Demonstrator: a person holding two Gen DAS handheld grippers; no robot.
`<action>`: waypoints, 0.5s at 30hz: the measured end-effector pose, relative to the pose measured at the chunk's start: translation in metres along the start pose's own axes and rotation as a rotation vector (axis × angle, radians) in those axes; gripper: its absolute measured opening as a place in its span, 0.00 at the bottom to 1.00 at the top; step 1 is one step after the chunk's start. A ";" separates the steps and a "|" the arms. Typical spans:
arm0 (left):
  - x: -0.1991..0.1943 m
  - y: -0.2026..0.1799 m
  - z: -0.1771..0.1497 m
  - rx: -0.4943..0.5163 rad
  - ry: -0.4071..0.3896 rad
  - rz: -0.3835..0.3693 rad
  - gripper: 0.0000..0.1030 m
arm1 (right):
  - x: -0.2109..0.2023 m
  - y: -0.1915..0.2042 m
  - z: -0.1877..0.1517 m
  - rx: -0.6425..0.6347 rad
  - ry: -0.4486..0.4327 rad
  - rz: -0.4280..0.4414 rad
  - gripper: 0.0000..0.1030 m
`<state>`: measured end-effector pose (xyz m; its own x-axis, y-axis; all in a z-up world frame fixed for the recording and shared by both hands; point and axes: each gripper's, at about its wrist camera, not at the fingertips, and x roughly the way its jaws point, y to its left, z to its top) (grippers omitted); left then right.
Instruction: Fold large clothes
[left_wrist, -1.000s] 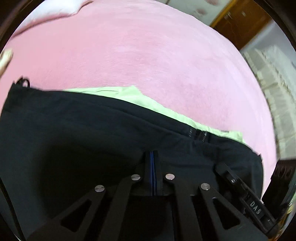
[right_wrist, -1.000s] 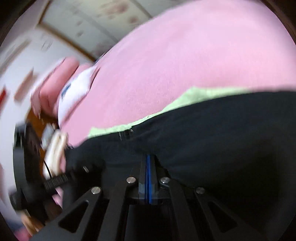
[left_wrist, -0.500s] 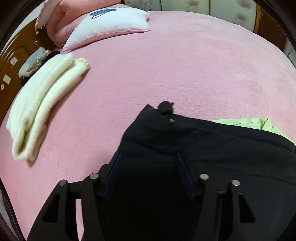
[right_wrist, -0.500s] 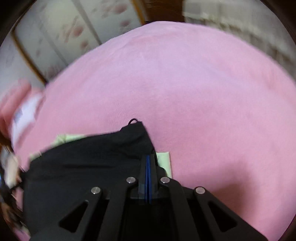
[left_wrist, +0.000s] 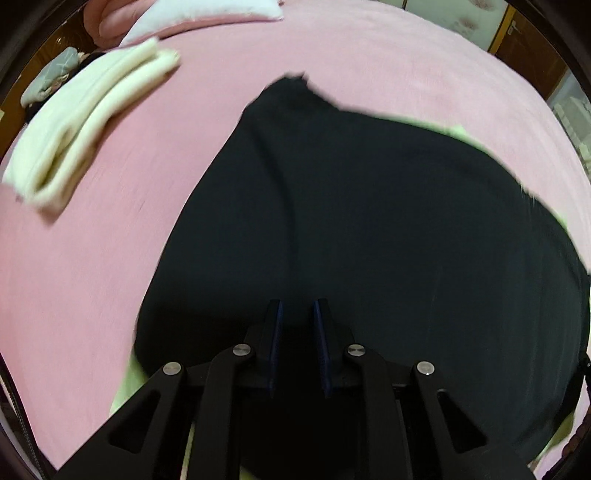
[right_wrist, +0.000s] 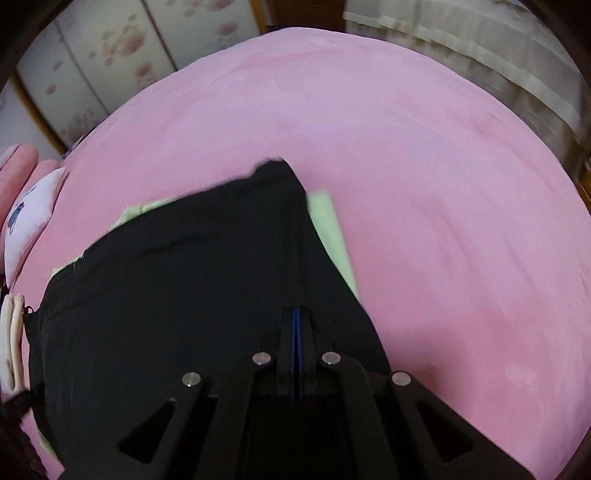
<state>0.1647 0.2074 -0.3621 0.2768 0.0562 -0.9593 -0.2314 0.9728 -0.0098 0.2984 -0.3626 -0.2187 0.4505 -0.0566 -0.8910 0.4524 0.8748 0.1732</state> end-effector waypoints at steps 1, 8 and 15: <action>-0.003 0.006 -0.013 0.015 0.007 0.015 0.15 | -0.003 -0.003 -0.005 0.008 0.011 -0.006 0.00; -0.047 0.015 -0.075 0.071 -0.049 0.032 0.15 | -0.036 0.000 -0.062 0.023 0.133 0.004 0.00; -0.070 0.008 -0.091 -0.100 0.009 -0.094 0.18 | -0.070 0.056 -0.051 -0.066 0.129 0.194 0.00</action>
<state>0.0589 0.1911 -0.3203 0.2932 -0.0370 -0.9553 -0.2966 0.9464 -0.1276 0.2529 -0.2854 -0.1682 0.4201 0.1741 -0.8906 0.3139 0.8930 0.3226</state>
